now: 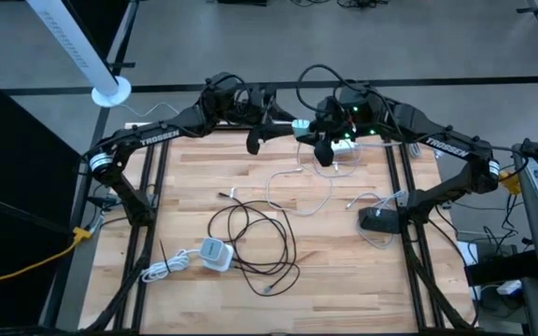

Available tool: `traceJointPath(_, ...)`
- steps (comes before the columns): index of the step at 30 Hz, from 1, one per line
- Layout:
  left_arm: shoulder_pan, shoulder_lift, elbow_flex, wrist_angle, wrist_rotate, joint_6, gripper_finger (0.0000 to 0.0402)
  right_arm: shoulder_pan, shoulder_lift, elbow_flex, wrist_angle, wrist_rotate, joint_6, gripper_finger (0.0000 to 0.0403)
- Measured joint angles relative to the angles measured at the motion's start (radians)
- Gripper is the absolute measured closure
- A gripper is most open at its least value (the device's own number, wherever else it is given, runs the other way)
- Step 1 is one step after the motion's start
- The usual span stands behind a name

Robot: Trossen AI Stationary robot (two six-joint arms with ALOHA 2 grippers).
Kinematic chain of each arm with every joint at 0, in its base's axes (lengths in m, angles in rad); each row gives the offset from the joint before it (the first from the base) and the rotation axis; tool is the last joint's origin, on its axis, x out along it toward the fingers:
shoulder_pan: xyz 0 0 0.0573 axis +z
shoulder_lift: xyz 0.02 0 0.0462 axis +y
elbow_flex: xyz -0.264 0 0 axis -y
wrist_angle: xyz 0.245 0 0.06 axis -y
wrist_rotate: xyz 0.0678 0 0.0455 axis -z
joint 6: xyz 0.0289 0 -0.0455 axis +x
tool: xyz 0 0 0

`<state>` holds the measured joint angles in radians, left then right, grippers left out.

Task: Plug in charger cables
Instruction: Insert the white charger adapter into the top outlet extension

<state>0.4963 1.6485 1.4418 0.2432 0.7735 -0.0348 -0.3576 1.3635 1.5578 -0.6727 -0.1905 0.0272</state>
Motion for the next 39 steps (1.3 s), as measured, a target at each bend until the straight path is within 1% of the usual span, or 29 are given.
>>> traceJointPath(3, -0.003, 0.000, 0.000, 0.001, 0.026, -0.032, 0.0253, 0.007, 0.000, 0.000, -0.003, -0.003, -0.002, 0.0288)
traceJointPath(9, -0.003, 0.000, 0.000, -0.003, 0.031, -0.083, 0.0276, 0.020, 0.001, 0.000, -0.002, 0.000, -0.002, 0.0288)
traceJointPath(15, -0.004, 0.010, 0.000, 0.000, 0.069, -0.135, 0.0282, 0.020, 0.002, 0.000, -0.004, -0.005, -0.001, 0.0288)
traceJointPath(18, -0.010, 0.011, 0.000, 0.005, 0.081, -0.134, 0.0277, 0.022, 0.002, 0.000, -0.005, -0.012, -0.002, 0.0288)
traceJointPath(24, -0.011, 0.018, 0.000, -0.009, 0.101, -0.143, 0.0252, 0.027, 0.034, 0.000, -0.002, -0.005, 0.006, 0.0288)
traceJointPath(29, -0.014, 0.018, 0.000, -0.032, 0.108, -0.102, 0.0230, 0.027, 0.050, 0.000, 0.004, -0.019, 0.015, 0.0288)
traceJointPath(32, -0.014, 0.018, 0.000, -0.035, 0.109, -0.076, 0.0226, 0.027, 0.050, 0.000, 0.005, -0.019, 0.025, 0.0288)
traceJointPath(34, -0.014, 0.018, 0.000, -0.037, 0.103, -0.072, 0.0240, 0.027, 0.051, 0.000, 0.003, -0.020, 0.026, 0.0288)
traceJointPath(37, -0.014, 0.018, 0.000, -0.044, 0.094, -0.072, 0.0297, 0.027, 0.051, 0.000, 0.004, -0.022, 0.031, 0.0288)
traceJointPath(39, -0.014, 0.018, 0.000, -0.047, 0.085, -0.073, 0.0299, 0.027, 0.051, 0.000, 0.000, -0.020, 0.036, 0.0288)
